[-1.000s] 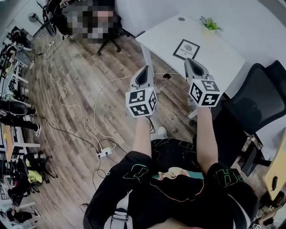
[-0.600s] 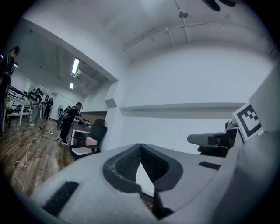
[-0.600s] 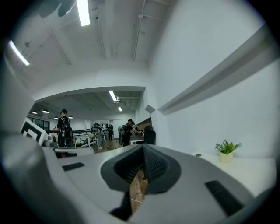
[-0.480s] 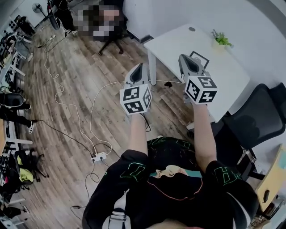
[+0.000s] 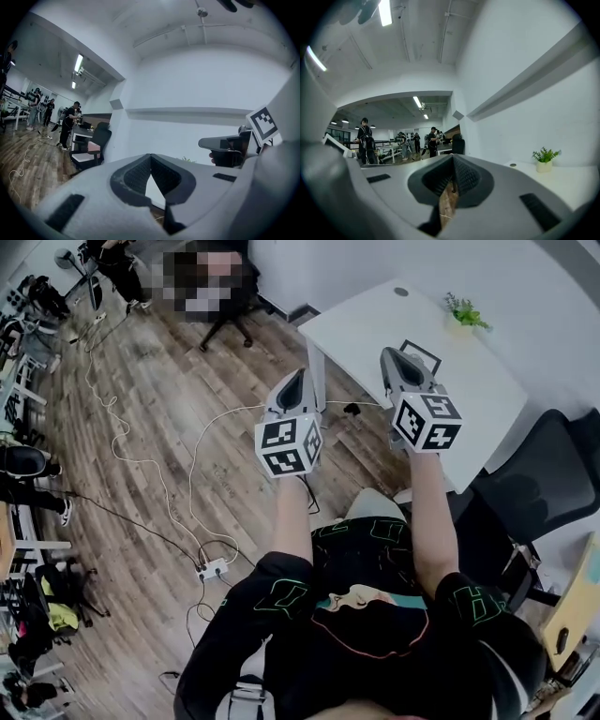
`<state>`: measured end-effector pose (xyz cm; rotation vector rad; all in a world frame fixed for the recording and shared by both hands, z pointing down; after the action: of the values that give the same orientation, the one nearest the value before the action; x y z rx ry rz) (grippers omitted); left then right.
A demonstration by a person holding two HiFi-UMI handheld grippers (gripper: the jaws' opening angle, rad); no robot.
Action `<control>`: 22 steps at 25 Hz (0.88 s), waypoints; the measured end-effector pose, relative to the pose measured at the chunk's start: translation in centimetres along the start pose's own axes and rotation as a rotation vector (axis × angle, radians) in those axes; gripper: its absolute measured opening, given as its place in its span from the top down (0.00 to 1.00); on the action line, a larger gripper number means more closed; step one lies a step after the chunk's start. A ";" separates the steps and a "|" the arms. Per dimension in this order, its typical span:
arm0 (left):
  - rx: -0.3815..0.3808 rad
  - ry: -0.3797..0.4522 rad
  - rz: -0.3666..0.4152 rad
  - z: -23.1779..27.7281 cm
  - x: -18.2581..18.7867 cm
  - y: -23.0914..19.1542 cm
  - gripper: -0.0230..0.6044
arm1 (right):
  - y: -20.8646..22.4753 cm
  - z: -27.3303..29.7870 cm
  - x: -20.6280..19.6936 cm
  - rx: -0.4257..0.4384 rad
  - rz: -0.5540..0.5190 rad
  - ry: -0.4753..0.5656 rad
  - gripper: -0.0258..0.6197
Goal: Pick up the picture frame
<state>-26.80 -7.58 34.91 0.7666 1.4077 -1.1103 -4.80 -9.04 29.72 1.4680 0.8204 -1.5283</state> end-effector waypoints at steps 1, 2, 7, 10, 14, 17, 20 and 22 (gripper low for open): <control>0.004 -0.003 -0.003 0.1 -0.1 -0.3 0.96 | 0.0 0.3 -0.1 0.000 0.000 -0.004 0.95; 0.010 -0.004 -0.008 0.1 -0.1 -0.6 0.96 | -0.1 0.6 -0.2 0.002 -0.001 -0.009 0.95; 0.039 0.012 -0.040 0.5 -0.1 -2.1 0.96 | -0.5 2.5 0.0 0.031 -0.027 -0.021 0.95; 0.045 0.010 -0.056 1.6 -0.5 -2.5 0.96 | -0.1 3.4 -0.2 0.037 -0.033 -0.031 0.95; 0.032 -0.015 -0.052 4.1 -1.1 -2.3 0.96 | 1.9 4.9 -0.8 0.023 -0.014 -0.044 0.95; 0.012 -0.041 -0.042 6.6 -1.4 -1.9 0.96 | 3.8 5.9 -1.3 0.006 0.011 -0.051 0.95; -0.011 -0.074 -0.035 9.4 -2.1 -1.3 0.96 | 6.1 6.8 -2.2 -0.017 0.031 -0.066 0.95; -0.037 -0.101 -0.032 11.5 -2.6 -0.6 0.96 | 8.3 7.1 -2.6 -0.059 0.053 -0.074 0.95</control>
<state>-22.81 -18.07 38.39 0.6555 1.3559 -1.1291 -0.58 -18.63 33.76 1.3716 0.7709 -1.4976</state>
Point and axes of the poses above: the fingertips, and each gripper's own axes: z forward along the fingers, y to its right, x out of its top, the point moved 8 cm from there along -z, backward along the fingers, and after that the axes turned 4 degrees about -y, right-handed, at the moved point
